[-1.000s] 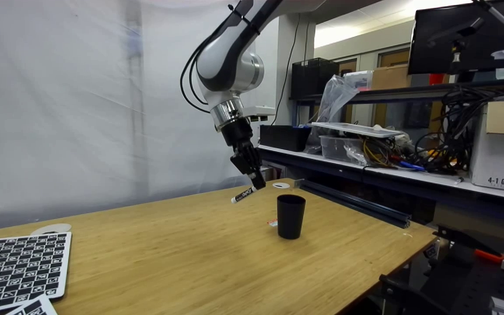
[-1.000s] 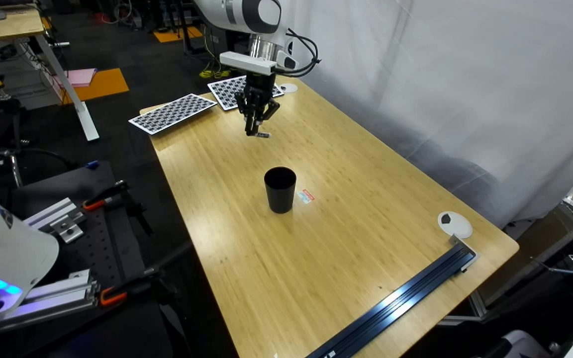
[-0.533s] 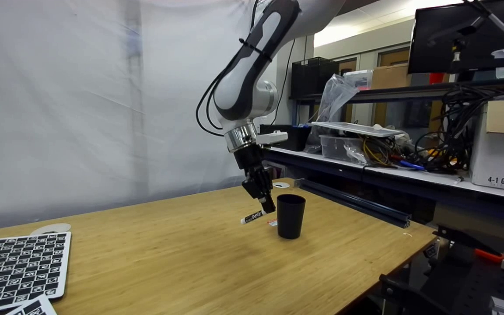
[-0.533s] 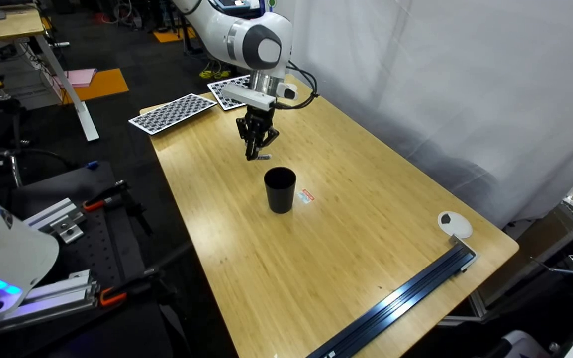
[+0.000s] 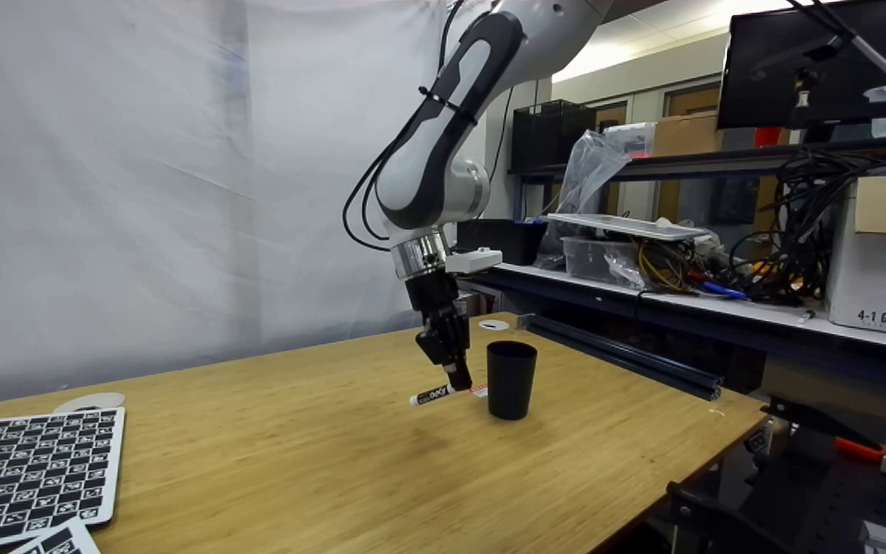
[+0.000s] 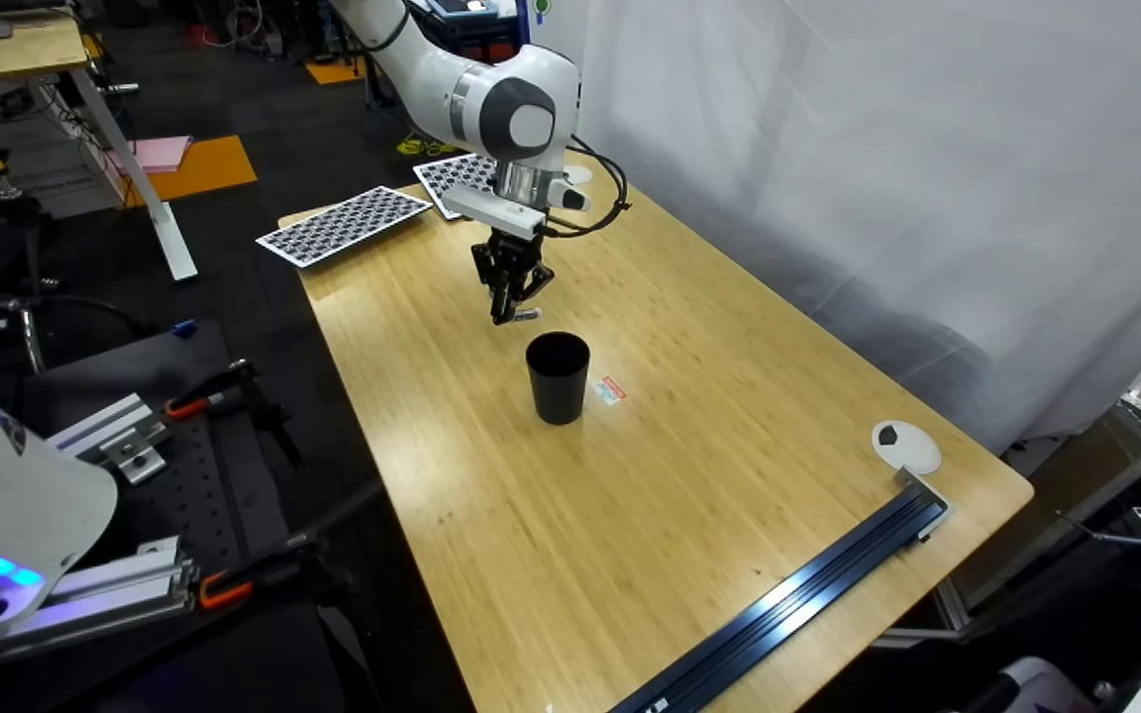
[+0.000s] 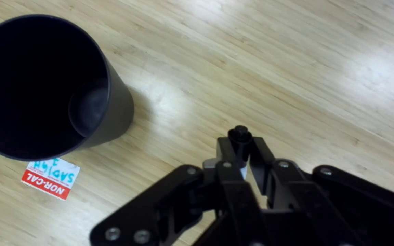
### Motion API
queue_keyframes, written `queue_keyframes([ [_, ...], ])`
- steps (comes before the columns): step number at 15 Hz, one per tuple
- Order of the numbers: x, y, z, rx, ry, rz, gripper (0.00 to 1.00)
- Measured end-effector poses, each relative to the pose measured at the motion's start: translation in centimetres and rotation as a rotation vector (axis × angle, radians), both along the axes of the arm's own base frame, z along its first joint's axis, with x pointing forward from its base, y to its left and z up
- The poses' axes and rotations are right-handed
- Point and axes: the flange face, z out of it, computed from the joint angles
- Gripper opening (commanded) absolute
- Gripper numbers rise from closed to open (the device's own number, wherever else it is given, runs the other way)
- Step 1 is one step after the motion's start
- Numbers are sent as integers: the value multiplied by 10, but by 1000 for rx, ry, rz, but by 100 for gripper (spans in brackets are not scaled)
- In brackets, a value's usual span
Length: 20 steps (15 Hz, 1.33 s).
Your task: Take the marker out of the cup and put it on the table
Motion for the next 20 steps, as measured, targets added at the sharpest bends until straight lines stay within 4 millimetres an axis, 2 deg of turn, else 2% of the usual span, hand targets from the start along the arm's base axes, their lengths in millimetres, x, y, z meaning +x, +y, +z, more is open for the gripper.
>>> queue_keyframes([
  [8, -3, 31, 2, 12, -17, 49, 5],
  [9, -4, 33, 2, 12, -17, 51, 43],
  [11, -4, 33, 2, 12, -17, 53, 48],
  [18, -3, 32, 2, 10, -19, 52, 98],
  [20, -3, 30, 2, 6, -18, 51, 100],
])
